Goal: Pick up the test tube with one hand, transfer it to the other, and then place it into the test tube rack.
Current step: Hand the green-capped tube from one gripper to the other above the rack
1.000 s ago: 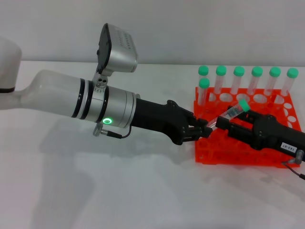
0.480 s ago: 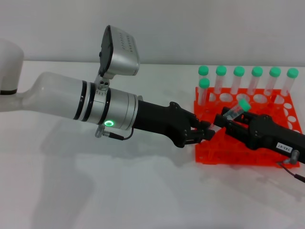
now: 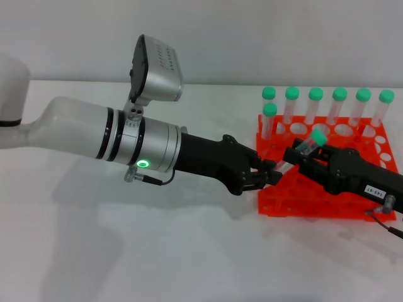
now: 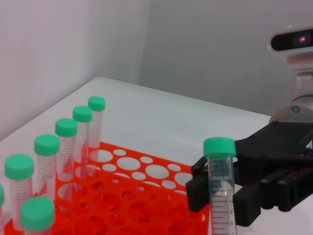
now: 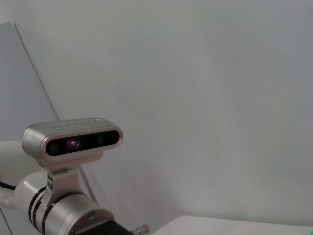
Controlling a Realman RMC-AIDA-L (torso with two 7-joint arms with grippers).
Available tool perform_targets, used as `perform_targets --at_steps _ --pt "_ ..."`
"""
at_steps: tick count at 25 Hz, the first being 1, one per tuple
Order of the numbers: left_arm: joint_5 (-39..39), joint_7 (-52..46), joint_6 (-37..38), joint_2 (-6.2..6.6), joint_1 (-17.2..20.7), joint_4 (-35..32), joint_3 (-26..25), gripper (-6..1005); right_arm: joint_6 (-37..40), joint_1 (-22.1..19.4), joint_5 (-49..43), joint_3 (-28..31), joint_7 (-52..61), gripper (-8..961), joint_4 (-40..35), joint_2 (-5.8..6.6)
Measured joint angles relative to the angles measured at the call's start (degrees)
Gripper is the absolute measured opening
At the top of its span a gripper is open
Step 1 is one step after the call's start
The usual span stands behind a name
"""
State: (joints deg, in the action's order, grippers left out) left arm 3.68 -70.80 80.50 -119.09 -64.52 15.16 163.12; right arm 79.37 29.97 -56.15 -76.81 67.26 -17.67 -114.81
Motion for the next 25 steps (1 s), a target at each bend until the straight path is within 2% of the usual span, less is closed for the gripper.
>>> perform_targets --at_steps 18,25 --pt "0.0 0.6 -1.1 0.00 0.0 -0.1 0.0 199 -0.5 0.9 -0.3 0.0 -0.7 238 -0.1 0.12" --pt "-0.1 0.9 -1.3 0.10 -0.1 -0.5 0.0 198 -1.2 1.2 -0.4 0.0 -0.5 231 -0.1 -0.09"
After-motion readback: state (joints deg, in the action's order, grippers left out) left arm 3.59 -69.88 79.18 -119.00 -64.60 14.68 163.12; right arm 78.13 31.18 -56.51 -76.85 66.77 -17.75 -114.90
